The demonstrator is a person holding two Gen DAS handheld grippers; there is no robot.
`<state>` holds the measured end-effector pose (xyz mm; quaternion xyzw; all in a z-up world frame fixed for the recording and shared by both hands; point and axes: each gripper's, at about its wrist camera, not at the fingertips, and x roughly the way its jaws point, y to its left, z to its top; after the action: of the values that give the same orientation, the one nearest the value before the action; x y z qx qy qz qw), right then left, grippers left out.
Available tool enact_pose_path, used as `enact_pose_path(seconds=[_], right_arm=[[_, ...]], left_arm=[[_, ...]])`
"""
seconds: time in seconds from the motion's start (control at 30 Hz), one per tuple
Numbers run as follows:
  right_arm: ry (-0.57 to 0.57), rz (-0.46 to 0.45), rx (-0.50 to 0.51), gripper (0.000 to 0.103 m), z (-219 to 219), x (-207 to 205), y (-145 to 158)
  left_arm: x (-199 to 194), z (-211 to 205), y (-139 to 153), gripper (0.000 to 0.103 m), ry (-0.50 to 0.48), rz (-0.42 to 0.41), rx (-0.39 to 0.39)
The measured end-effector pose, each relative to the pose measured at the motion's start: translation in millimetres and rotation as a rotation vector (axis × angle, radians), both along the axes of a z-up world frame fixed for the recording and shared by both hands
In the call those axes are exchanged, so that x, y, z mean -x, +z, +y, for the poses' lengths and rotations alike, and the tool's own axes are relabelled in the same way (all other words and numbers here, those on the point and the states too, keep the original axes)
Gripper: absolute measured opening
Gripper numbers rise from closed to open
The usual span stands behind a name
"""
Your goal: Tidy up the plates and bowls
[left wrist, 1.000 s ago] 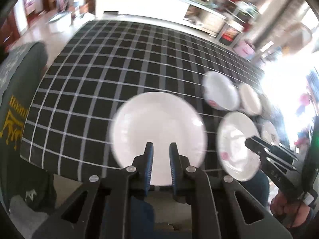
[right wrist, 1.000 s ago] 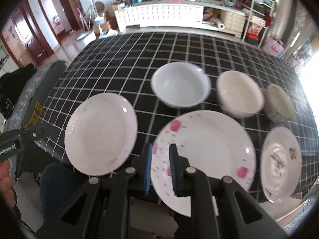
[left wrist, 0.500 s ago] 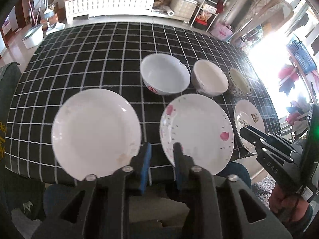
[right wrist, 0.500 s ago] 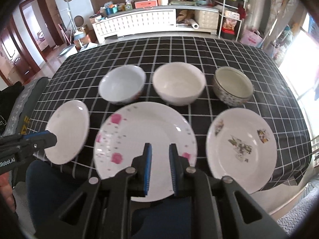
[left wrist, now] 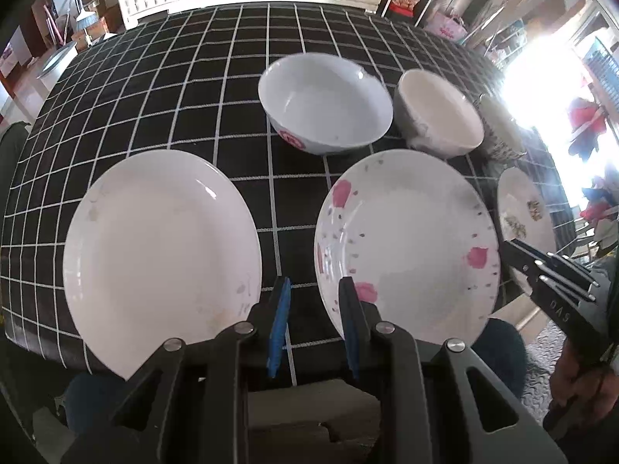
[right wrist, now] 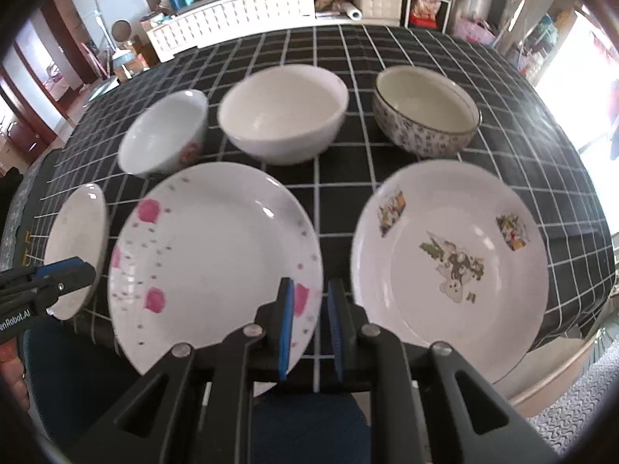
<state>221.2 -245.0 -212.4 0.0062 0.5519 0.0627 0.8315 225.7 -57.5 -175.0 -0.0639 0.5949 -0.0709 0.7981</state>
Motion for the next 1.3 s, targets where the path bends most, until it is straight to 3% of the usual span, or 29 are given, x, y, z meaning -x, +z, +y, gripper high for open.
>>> enact_pose_path(seconds=[0.67,0.83,1.0,1.3], right_arm=[[0.046,0.044,-0.013,0.022,3,-17,-19],[0.058,0.037,-0.002,0.022,6,-15,-19],[0.025,0.041,-0.068,0.021,-2,-14,-19],[-0.012,0.028,0.023,0.016,3,-7,-15]], left_arm=[[-22,-10,-42,0.023,-0.039,0.07,-0.004],[-20,-15,-43,0.013,-0.063,0.061,0.009],[-20,-18,-43,0.013,-0.064,0.059,0.009],[-17,-17,-38,0.012,-0.072,0.053,-0.001]])
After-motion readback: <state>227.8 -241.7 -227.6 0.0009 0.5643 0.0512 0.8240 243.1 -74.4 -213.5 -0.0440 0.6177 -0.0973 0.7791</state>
